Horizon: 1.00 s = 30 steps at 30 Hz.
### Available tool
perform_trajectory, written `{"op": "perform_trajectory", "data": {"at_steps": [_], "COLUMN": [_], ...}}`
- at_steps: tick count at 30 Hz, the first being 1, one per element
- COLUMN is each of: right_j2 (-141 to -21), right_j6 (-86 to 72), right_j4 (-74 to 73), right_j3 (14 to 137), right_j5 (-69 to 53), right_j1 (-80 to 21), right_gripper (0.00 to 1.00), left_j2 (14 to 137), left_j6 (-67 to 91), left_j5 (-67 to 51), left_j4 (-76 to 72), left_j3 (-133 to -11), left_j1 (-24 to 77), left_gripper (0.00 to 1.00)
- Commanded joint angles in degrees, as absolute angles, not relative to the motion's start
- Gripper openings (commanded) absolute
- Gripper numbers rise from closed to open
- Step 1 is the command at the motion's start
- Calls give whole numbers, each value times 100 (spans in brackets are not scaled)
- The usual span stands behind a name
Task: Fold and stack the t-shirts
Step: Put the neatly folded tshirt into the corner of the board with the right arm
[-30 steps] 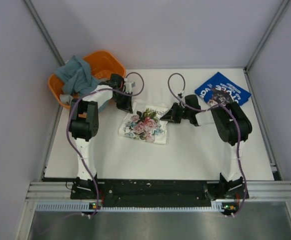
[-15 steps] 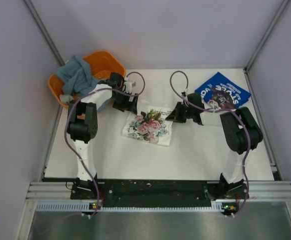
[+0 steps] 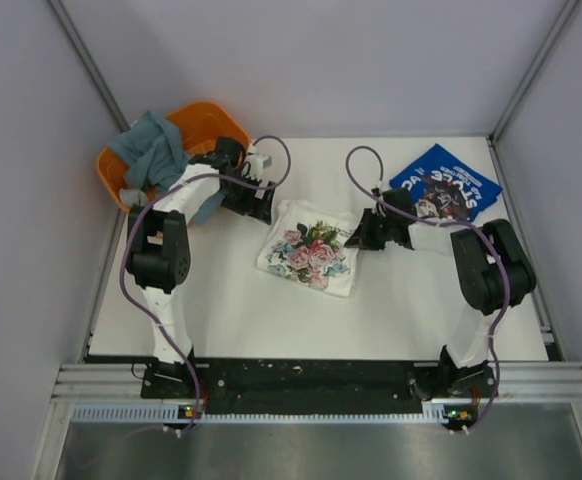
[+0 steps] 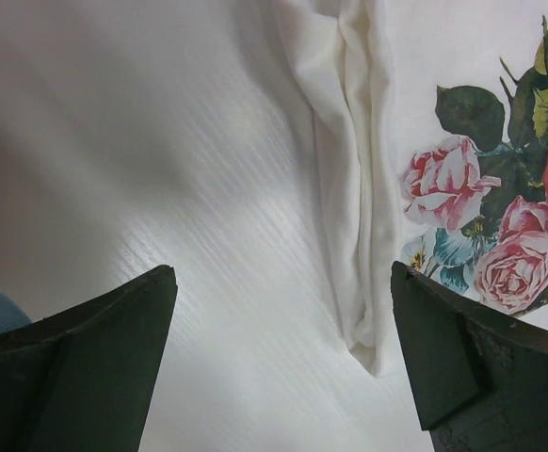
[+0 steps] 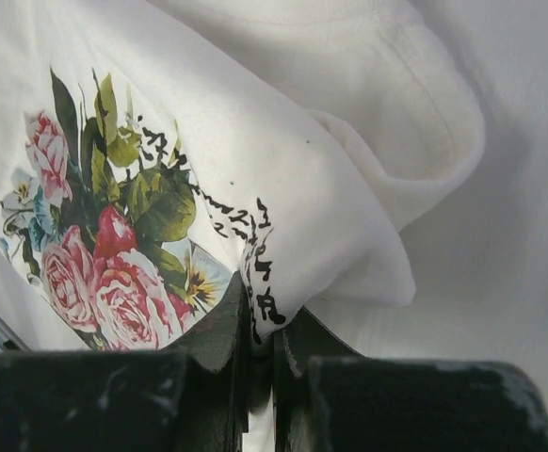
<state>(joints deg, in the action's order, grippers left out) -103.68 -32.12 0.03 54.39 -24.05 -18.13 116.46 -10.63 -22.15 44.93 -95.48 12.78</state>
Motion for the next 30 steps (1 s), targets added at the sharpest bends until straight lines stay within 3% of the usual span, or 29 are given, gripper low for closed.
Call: {"op": "perform_trajectory", "data": {"at_steps": [1, 4, 6, 9, 15, 21, 25, 27, 30], "right_j2": [-9705, -9475, -9378, -9238, -9657, -10326, -10573, -10713, -10959], "right_j6": [-3243, -3148, -2963, -2787, -2602, -2838, -2918, -2935, -3084], "right_j4": [-211, -351, -623, -835, -774, -177, 158, 176, 351], "right_j3": [4950, 4781, 4877, 4983, 5316, 5396, 5563, 5695, 5818], "right_j5": [-2312, -1988, -1768, -1565, -1818, -2294, -2259, -2276, -2548], "right_j1": [-2030, -2021, -2004, -1873, -1652, -1652, -1661, -1652, -1652], "right_gripper": [4, 44, 54, 59, 79, 80, 80, 80, 80], "left_j2": [11496, 11724, 11917, 12163, 12612, 12990, 13236, 13341, 13456], "left_j6": [-1186, -1204, -1134, -985, -765, -606, -598, -545, -536], "left_j5": [-2276, -2145, -2127, -2206, -2417, -3092, -3322, -3445, -3726], "left_j4": [4474, 4439, 4438, 4438, 4324, 4228, 4228, 4219, 4263], "left_j3": [-9712, -9887, -10089, -10388, -10591, -10722, -10977, -11074, -11162], "left_j1": [1520, 1731, 1793, 1828, 1854, 1872, 1890, 1898, 1890], "left_gripper": [99, 99, 99, 99, 99, 98, 90, 80, 50]}}
